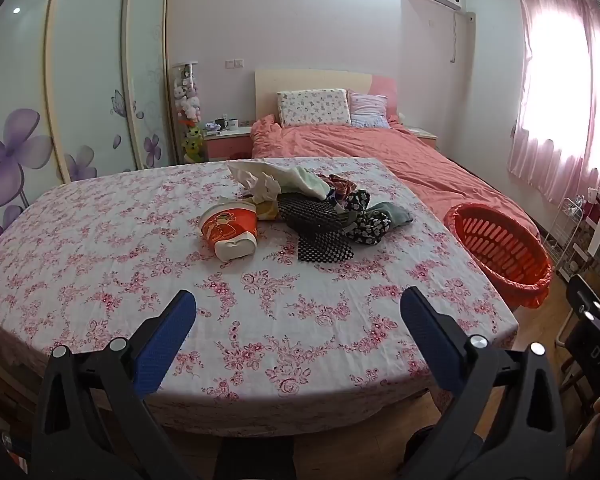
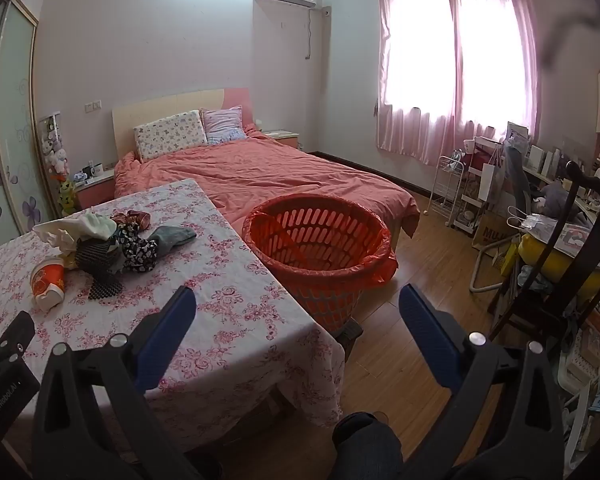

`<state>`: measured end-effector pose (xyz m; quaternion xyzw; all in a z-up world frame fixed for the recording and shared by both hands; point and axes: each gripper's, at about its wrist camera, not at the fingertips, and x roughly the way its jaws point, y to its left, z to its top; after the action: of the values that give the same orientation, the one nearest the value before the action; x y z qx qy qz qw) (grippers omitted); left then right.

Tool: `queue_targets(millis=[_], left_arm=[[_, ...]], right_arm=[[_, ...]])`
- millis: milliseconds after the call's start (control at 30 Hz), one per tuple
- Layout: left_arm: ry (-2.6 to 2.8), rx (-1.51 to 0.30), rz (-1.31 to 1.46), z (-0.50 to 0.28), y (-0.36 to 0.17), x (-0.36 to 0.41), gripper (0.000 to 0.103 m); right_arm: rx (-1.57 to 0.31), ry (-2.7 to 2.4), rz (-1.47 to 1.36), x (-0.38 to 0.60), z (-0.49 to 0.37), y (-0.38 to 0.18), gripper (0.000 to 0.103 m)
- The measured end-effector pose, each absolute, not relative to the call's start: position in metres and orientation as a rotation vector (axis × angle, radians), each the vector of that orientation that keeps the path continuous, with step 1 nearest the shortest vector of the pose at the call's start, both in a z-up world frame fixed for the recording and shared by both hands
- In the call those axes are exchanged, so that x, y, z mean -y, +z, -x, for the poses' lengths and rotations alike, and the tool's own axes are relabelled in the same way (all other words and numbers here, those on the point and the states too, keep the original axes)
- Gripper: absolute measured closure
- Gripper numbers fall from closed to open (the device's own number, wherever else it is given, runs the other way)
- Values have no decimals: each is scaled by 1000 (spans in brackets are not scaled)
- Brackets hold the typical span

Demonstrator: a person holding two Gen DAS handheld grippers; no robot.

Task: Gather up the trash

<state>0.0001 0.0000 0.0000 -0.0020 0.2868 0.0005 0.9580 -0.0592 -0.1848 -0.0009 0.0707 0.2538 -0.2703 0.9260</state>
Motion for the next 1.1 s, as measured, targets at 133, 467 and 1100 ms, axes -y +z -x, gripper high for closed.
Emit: queue_targets(millis=[133, 467, 1100], left_arm=[[1, -581, 5, 0, 0, 0, 2], [3, -581, 5, 1, 1, 1, 2], [0, -585, 6, 1, 0, 1, 2]], right_arm=[[-521, -554, -146, 185, 59, -1, 4], [-521, -556, -144, 185, 58, -1, 4], [-524, -554, -143, 184, 56, -1, 4]])
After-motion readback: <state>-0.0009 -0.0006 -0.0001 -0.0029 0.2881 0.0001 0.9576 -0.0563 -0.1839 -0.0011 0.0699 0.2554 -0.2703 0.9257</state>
